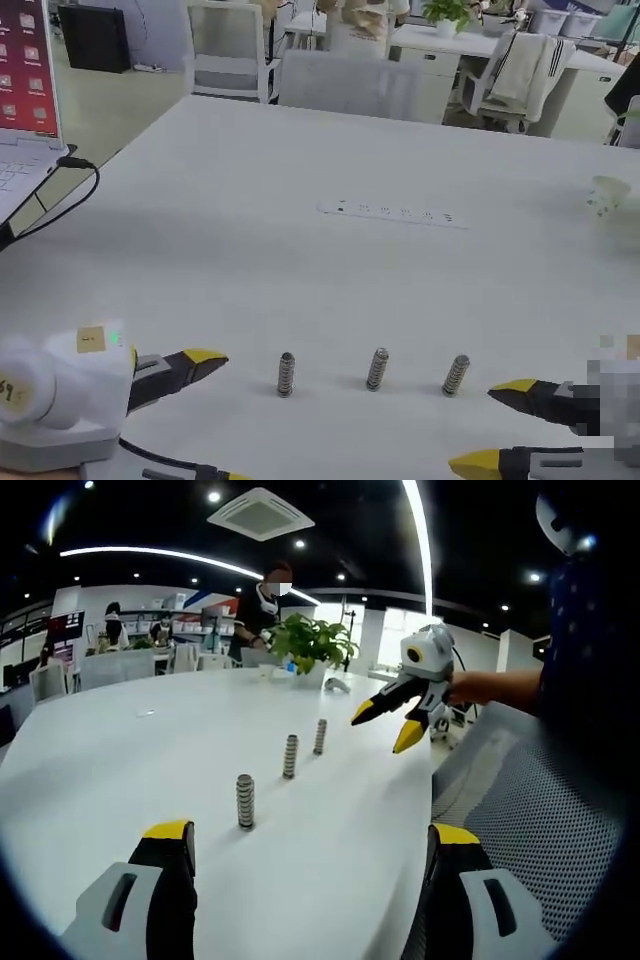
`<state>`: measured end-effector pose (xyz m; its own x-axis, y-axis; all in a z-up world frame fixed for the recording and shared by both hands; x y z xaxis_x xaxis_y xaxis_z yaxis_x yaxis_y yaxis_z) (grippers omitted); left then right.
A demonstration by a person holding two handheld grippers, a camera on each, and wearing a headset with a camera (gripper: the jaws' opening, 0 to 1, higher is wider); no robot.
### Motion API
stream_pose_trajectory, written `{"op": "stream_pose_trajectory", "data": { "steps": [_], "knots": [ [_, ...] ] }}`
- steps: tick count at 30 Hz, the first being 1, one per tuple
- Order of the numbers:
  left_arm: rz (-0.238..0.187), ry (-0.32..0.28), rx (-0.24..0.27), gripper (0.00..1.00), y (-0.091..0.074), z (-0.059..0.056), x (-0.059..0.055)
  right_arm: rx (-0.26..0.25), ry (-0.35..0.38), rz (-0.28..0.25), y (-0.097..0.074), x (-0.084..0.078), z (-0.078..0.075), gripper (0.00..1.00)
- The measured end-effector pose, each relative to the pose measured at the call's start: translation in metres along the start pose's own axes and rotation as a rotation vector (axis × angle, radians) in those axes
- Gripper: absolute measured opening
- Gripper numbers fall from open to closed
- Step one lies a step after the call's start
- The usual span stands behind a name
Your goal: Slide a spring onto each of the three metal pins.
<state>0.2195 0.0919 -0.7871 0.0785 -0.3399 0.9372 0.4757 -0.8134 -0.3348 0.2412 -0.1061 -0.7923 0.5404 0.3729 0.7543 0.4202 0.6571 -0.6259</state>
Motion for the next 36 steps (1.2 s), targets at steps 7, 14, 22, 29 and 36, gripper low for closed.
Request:
{"op": "stream_pose_trajectory", "data": {
  "steps": [7,14,22,29,36],
  "knots": [
    [0.005,-0.005,-0.005,0.93,0.001,-0.001,-0.001,-0.005,0.007,-0.022,-0.004,-0.007,-0.003,0.63],
    [0.010,-0.011,-0.009,0.93,0.001,-0.003,-0.003,-0.012,0.016,-0.032,-0.004,-0.010,-0.006,0.65],
    [0.013,-0.016,-0.006,0.93,0.001,-0.002,-0.004,-0.010,0.014,-0.046,-0.004,-0.014,-0.005,0.69],
    [0.007,-0.021,-0.001,0.94,0.000,-0.001,-0.004,-0.016,0.023,-0.049,-0.004,-0.016,-0.007,0.72],
    [0.007,-0.025,0.001,0.93,0.000,-0.001,-0.006,-0.022,0.021,-0.042,-0.004,-0.020,-0.008,0.73]
  ]
}}
Point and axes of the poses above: the centre of the closed fingertips' face, and the gripper's own axes: y roughly forward along the fingers, z roughly to its left, x roughly out of its top, the point moved 1 cm from there along -y, roughly backward along the fingers, and after that the axes turned 14 degrees about y, right-handed, at the moved point
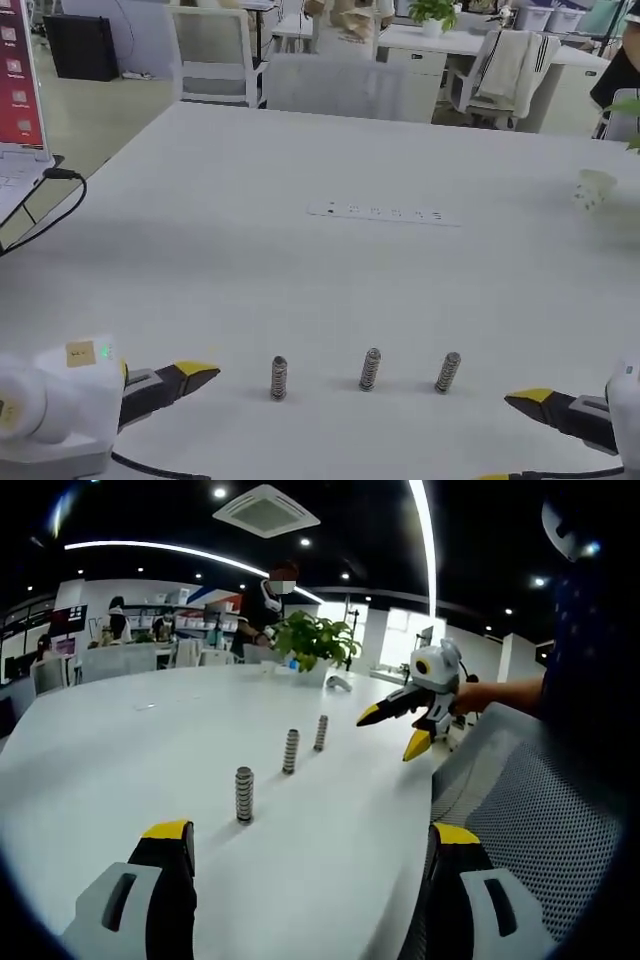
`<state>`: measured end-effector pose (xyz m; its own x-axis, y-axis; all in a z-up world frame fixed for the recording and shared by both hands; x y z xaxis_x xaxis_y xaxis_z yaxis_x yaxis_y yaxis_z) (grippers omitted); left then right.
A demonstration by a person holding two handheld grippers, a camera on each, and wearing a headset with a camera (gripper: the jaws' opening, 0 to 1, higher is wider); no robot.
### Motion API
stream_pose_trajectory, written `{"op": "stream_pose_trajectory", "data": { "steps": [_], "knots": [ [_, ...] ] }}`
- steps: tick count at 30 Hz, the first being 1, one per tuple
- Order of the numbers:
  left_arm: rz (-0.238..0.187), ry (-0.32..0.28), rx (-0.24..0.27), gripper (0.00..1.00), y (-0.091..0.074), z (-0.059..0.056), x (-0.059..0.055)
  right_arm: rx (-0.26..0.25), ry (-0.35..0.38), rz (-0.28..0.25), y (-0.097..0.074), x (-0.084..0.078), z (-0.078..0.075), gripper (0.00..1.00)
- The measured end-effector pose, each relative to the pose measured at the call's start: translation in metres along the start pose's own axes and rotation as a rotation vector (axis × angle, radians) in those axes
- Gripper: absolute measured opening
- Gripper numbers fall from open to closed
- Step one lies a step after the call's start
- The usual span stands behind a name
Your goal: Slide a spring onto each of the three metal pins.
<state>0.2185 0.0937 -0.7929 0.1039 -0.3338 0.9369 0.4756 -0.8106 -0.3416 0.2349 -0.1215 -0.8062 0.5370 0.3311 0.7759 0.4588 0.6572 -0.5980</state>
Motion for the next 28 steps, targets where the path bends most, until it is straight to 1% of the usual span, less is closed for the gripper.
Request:
{"op": "stream_pose_trajectory", "data": {
  "steps": [7,13,15,20,28],
  "knots": [
    [-0.011,-0.006,0.004,0.93,0.0006,0.0015,0.0011,-0.008,0.002,-0.003,0.0004,-0.0014,-0.0025,0.74],
    [-0.015,-0.011,0.005,0.93,0.0008,0.0012,0.0019,-0.018,-0.015,-0.009,0.0001,-0.0008,-0.0056,0.74],
    [-0.014,-0.010,0.005,0.93,0.0014,0.0009,0.0021,-0.022,-0.013,-0.005,0.0004,-0.0010,-0.0068,0.74],
    [-0.015,-0.010,0.006,0.93,0.0020,0.0017,0.0031,-0.027,-0.002,-0.021,0.0010,0.0031,-0.0076,0.77],
    [-0.017,-0.015,0.014,0.93,0.0018,0.0037,0.0039,-0.026,0.010,-0.015,0.0020,0.0011,-0.0086,0.78]
  ]
}}
Point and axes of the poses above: the centre of the closed fingertips' face, and the gripper's own axes: y roughly forward along the fingers, z roughly to its left, x roughly out of its top, the point moved 1 cm from there along -y, roughly backward along the fingers, and after that the axes turned 14 degrees about y, right-handed, at the moved point
